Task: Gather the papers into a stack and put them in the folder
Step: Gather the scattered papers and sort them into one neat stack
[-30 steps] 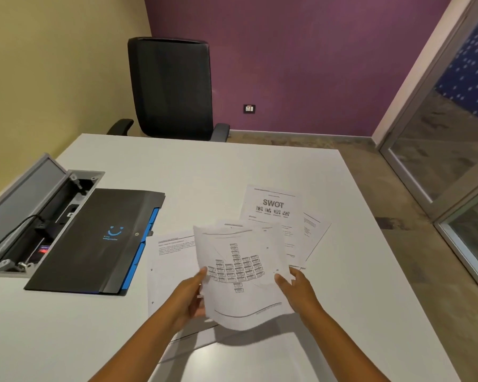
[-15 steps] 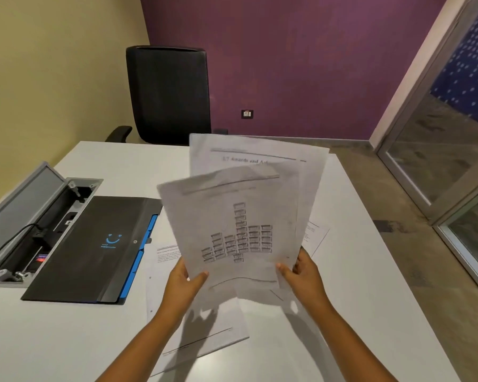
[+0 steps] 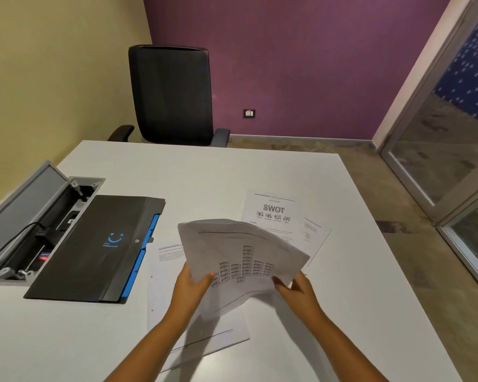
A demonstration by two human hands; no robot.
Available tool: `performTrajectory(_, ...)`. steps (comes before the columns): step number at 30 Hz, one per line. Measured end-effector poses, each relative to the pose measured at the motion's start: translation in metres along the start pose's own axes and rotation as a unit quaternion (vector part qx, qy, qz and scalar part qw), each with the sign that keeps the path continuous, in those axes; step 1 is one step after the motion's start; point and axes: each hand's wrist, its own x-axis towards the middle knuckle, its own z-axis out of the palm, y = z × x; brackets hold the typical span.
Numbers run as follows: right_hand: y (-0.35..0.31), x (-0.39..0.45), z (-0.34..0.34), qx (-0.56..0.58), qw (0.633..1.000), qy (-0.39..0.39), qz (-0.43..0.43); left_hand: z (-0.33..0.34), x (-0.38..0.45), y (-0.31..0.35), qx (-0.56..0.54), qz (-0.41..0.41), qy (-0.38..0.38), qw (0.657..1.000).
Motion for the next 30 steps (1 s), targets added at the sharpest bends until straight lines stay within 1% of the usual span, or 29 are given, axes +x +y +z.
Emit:
performTrajectory(2,0.009,-0.005,0.003,-0.09,0.995,-0.038,-0.019,0.003,0.001,-0.013,0.022,-0.034,0.005,0.999)
performTrajectory(3,0.012,-0.005,0.004,-0.11,0.993,-0.047,-0.022,0.004,0.003,-0.016,0.028,-0.046,0.007,0.999)
performTrajectory(6,0.011,0.006,0.007,-0.102,0.994,-0.044,-0.005,0.002,0.01,-0.018,0.022,-0.055,0.033,0.998)
performTrajectory(9,0.003,0.019,0.017,-0.082,0.997,-0.01,0.004,-0.006,0.018,-0.02,0.001,-0.06,0.083,0.995)
performTrajectory(11,0.001,0.024,0.028,-0.084,0.996,-0.014,0.02,-0.013,0.021,-0.026,0.013,-0.081,0.115,0.99)
performTrajectory(15,0.006,0.029,0.052,-0.094,0.991,-0.06,0.077,-0.026,0.022,-0.039,0.048,-0.112,0.16,0.98)
performTrajectory(17,0.012,0.029,0.062,-0.075,0.986,-0.045,0.142,-0.031,0.019,-0.046,0.074,-0.122,0.18,0.973)
performTrajectory(19,0.022,0.023,0.068,-0.09,0.97,-0.026,0.225,-0.038,0.015,-0.06,0.127,-0.164,0.198,0.958)
performTrajectory(21,0.038,0.015,0.074,-0.15,0.952,-0.037,0.266,-0.045,0.008,-0.078,0.186,-0.235,0.196,0.934)
performTrajectory(22,0.043,0.011,0.076,-0.165,0.947,-0.049,0.272,-0.047,0.006,-0.086,0.189,-0.255,0.188,0.929)
performTrajectory(23,0.046,0.007,0.076,-0.158,0.947,-0.063,0.272,-0.046,0.004,-0.091,0.173,-0.261,0.174,0.934)
performTrajectory(25,0.046,0.0,0.074,-0.09,0.948,-0.124,0.28,-0.045,0.003,-0.095,0.121,-0.257,0.13,0.95)
performTrajectory(27,0.048,-0.005,0.071,-0.015,0.937,-0.166,0.306,-0.043,0.003,-0.092,0.06,-0.254,0.084,0.962)
performTrajectory(28,0.048,-0.008,0.069,-0.01,0.938,-0.17,0.302,-0.043,0.003,-0.092,0.041,-0.245,0.071,0.966)
performTrajectory(30,0.047,-0.009,0.065,-0.009,0.948,-0.164,0.275,-0.043,0.003,-0.093,0.027,-0.209,0.068,0.975)
